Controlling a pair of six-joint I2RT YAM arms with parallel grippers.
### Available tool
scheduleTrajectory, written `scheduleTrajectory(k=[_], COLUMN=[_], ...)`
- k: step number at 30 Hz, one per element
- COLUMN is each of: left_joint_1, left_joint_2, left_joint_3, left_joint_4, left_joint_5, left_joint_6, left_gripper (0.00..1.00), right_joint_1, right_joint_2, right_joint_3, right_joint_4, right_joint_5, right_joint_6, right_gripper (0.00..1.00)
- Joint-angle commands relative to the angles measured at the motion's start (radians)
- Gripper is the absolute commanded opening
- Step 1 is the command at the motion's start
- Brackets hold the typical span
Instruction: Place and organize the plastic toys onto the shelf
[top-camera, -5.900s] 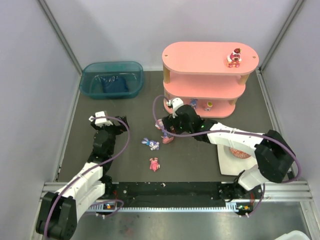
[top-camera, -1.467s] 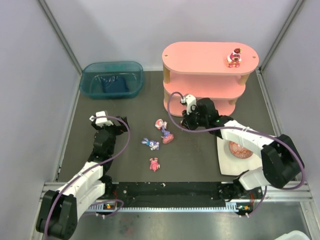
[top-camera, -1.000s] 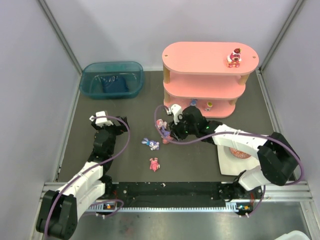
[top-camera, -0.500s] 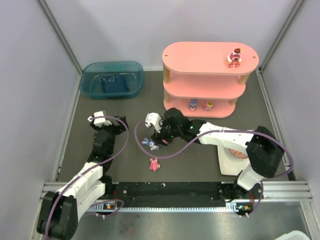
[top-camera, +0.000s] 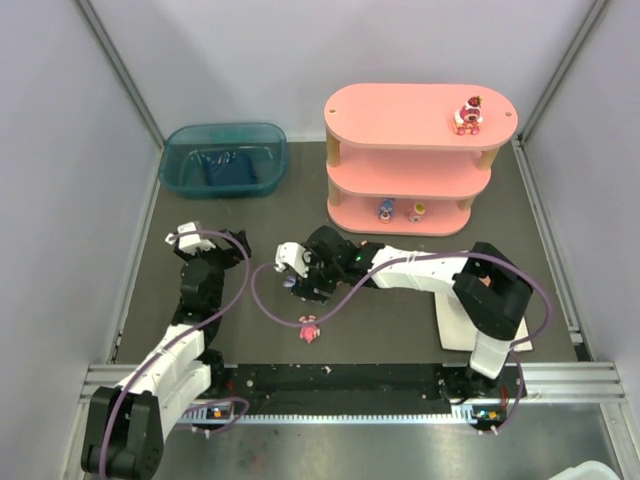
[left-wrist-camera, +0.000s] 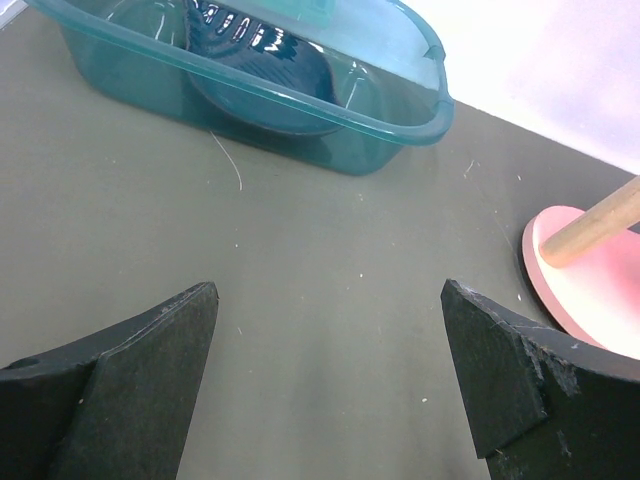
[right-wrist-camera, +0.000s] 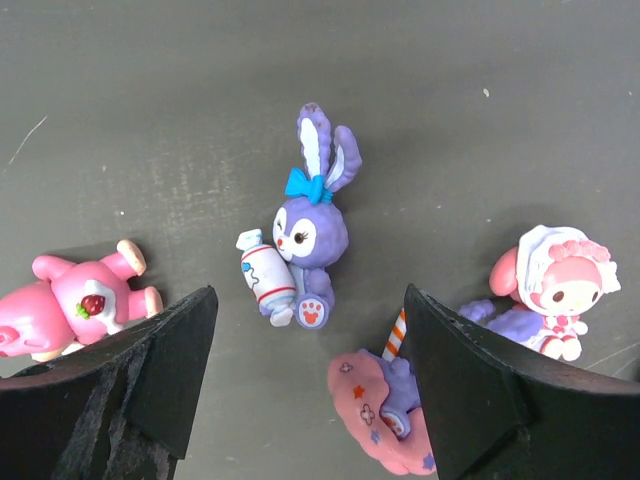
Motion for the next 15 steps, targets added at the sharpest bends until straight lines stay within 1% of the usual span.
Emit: scheduleTrajectory(k=[1,15], left_joint_1=[0.018,0.032], left_joint_2=[-0.011,-0.014], left_joint_3=[-0.008,-0.011], left_joint_4=[0.032,0.033], left_joint_5=[0.034,0.046], left_joint_6=[-0.023,-0.029], left_gripper=[0.99,0.99], right_joint_1=[0.030,0.043], right_joint_2=[0.038,0.165], right_joint_3=[0.068,0.123], right_joint_4=[0.014,0.011], right_joint_5=[0.018,0.077], right_joint_6=[-0.034,-0.057], right_gripper=[0.77,0.76])
